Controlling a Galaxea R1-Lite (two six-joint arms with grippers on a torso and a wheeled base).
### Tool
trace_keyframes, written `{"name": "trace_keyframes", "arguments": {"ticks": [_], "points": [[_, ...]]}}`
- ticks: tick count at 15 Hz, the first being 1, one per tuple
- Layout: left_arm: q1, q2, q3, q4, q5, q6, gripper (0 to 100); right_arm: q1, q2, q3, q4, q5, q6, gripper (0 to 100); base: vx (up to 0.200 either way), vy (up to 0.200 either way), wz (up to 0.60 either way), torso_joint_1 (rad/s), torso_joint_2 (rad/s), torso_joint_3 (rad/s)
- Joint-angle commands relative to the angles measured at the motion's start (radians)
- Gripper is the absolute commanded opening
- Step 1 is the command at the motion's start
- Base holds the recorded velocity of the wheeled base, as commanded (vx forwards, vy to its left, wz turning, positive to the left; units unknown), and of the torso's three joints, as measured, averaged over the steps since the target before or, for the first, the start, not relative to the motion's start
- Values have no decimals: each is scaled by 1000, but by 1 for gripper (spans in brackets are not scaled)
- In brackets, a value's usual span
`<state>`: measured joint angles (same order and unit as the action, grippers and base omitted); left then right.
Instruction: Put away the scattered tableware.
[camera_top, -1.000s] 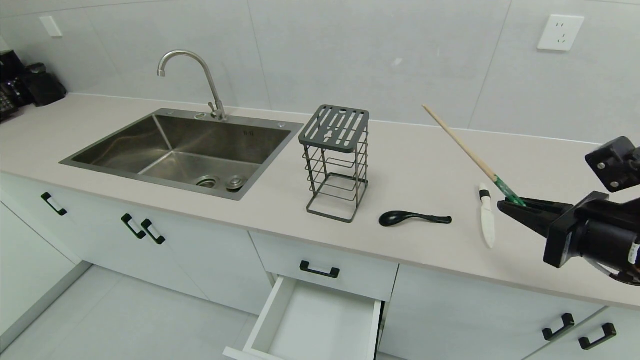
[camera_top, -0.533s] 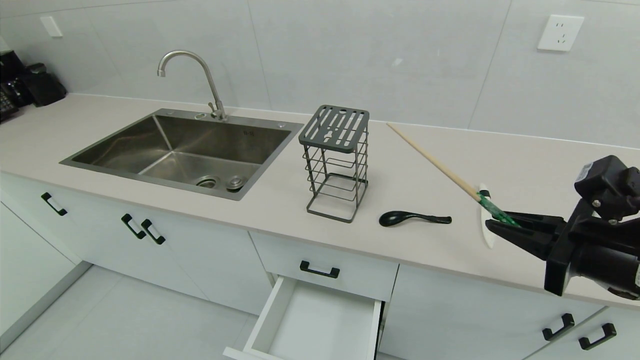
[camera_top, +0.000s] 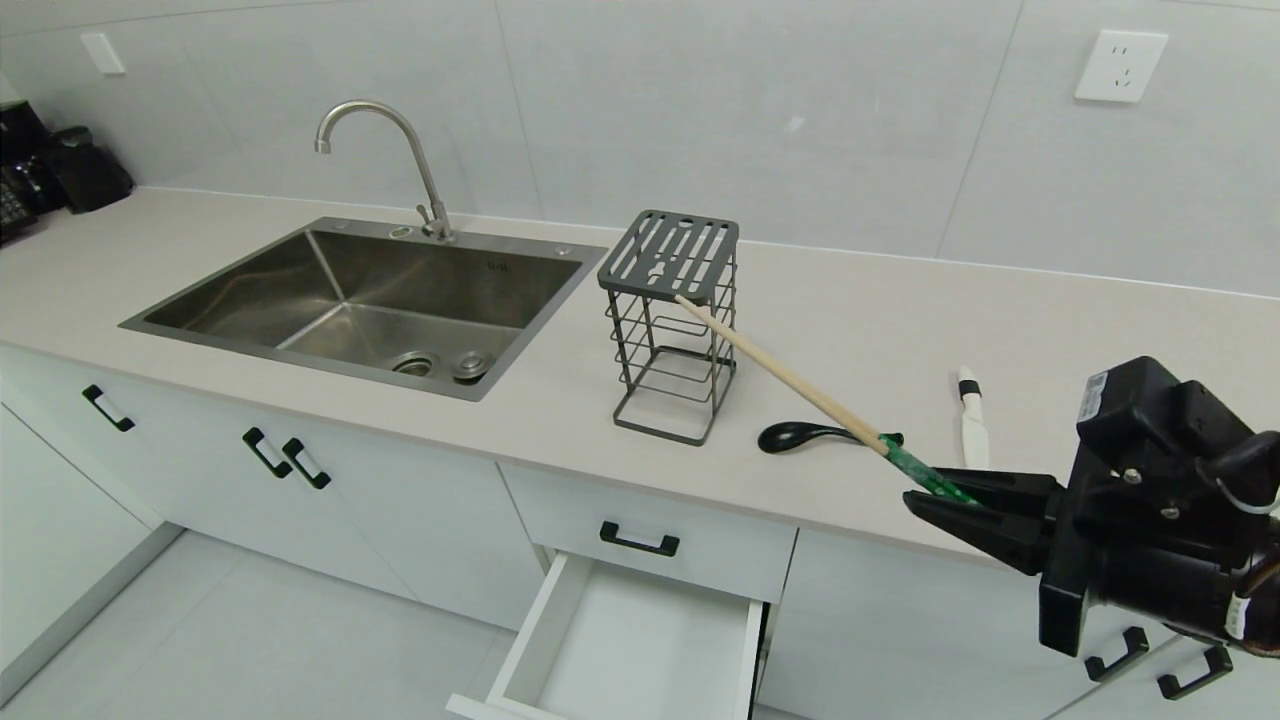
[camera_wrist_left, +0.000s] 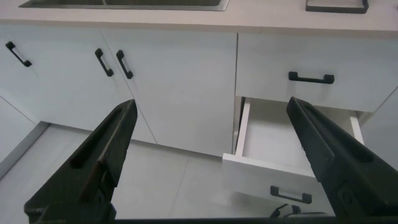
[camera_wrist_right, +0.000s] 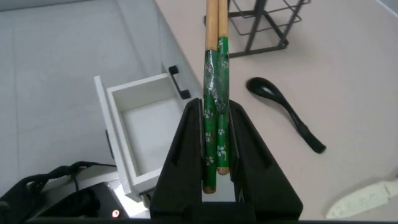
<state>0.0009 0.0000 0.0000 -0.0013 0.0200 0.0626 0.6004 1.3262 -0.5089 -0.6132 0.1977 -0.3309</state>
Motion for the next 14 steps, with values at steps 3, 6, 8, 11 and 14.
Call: {"name": "trace_keyframes", "arguments": {"ticks": [3,6,8,11,14], "points": [[1,0,-2,0,8,-107,100,47,45,17,-5,3,-25,0,0,0,0,0,0,0],[1,0,-2,0,9,-98,100,110,99,13,-30,3,-28,0,0,0,0,0,0,0],[1,0,-2,0,9,-98,100,151,134,12,-39,3,-28,0,0,0,0,0,0,0],[1,0,-2,0,9,-98,100,188,177,-2,-57,3,-28,0,0,0,0,0,0,0],[1,0,-2,0,9,-98,100,226,248,-29,-79,3,-28,0,0,0,0,0,0,0]]}}
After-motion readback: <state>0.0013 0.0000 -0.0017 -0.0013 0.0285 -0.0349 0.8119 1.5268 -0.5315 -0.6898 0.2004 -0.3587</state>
